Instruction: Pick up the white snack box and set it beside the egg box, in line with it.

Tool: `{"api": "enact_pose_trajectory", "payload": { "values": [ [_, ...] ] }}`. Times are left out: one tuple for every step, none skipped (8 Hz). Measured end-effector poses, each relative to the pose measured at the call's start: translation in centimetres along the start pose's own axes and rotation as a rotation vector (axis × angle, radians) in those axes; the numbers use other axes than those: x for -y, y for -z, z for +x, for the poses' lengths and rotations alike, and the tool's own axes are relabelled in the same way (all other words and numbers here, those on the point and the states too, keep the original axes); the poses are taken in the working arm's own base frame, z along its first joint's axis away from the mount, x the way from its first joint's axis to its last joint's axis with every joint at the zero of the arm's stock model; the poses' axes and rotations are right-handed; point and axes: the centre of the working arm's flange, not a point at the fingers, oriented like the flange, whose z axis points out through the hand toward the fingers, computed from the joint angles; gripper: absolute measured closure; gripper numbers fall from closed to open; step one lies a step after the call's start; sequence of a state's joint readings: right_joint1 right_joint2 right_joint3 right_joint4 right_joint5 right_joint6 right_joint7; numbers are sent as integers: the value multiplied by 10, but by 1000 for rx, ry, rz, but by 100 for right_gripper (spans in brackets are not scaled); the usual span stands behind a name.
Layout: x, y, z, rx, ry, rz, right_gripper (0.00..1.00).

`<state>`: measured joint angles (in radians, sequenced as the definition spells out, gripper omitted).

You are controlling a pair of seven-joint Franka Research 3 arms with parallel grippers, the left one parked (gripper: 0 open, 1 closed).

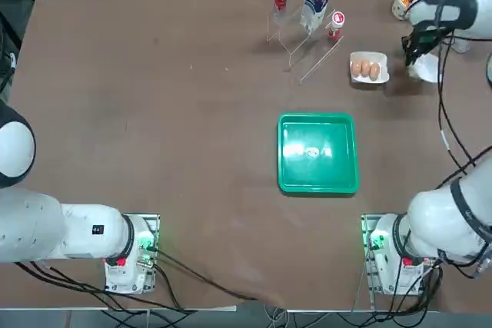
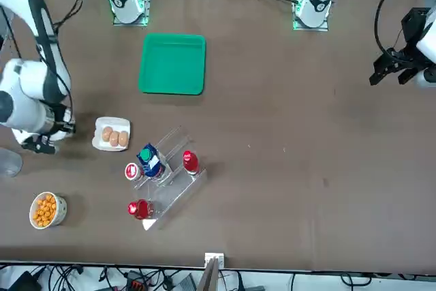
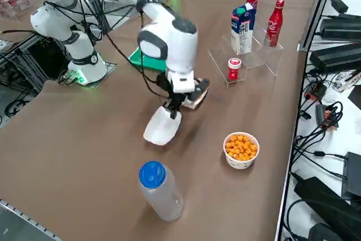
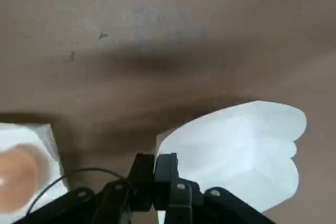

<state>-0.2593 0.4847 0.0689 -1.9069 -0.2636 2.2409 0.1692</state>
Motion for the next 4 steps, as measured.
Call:
{"api": "enact_pose_trajectory", "payload": {
  "values": [
    [8, -11, 2, -1, -3, 1, 98],
    [12, -19, 3, -5, -2, 5, 98],
    [12, -25, 4, -8, -2, 7, 98],
    [12, -27, 4, -8, -2, 8, 96]
  ]
}}
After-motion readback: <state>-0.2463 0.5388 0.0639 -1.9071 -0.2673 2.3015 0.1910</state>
